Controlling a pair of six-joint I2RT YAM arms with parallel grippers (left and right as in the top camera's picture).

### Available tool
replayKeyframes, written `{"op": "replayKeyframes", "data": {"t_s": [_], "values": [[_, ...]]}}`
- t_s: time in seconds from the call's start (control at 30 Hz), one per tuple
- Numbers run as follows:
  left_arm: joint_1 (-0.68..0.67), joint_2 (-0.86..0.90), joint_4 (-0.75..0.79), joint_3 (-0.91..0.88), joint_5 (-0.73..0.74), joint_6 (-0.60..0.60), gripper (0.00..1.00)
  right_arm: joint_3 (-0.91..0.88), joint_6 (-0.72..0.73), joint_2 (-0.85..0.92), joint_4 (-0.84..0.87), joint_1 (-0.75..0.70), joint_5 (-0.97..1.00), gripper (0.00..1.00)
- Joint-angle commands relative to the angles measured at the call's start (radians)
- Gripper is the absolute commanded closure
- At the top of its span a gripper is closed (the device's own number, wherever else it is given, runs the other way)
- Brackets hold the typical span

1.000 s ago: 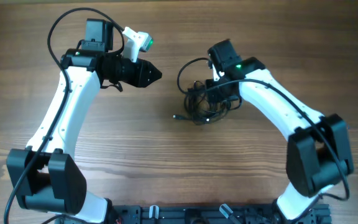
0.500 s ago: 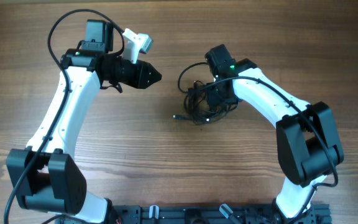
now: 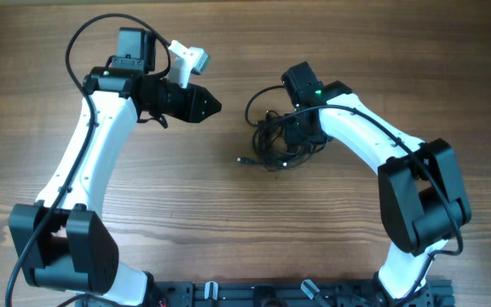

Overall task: Untangle cables
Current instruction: 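Grasp a USB plug end of the cable with the right gripper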

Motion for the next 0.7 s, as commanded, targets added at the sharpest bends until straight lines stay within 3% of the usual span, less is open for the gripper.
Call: {"op": "replayKeyframes", "data": {"t_s": [0.0,0.23,0.27,0.33,0.5,0.67], "values": [[0.006,-0.018,-0.003,0.001,-0.002,0.008,0.67,-0.015,0.023,0.03,0.008,0.0,-0.016,0.67],[0.006,-0.018,-0.003,0.001,-0.002,0.008,0.67,-0.015,0.026,0.066,0.003,0.0,-0.017,0.73],[0.006,-0.018,-0.003,0.001,-0.002,0.009,0.67,-0.015,0.026,0.066,0.003,0.0,-0.018,0.77],[0.006,-0.018,-0.003,0.001,-0.002,0.009,0.67,-0.015,0.039,0.066,0.002,0.0,-0.017,0.95],[0.006,-0.018,-0.001,0.001,-0.002,0.009,0.66,0.002,0.049,-0.012,-0.069,0.0,0.003,0.96],[0.0,-0.018,-0.014,0.001,0.045,0.01,0.58,0.061,0.051,-0.269,-0.104,-0.006,0.039,0.95]]}}
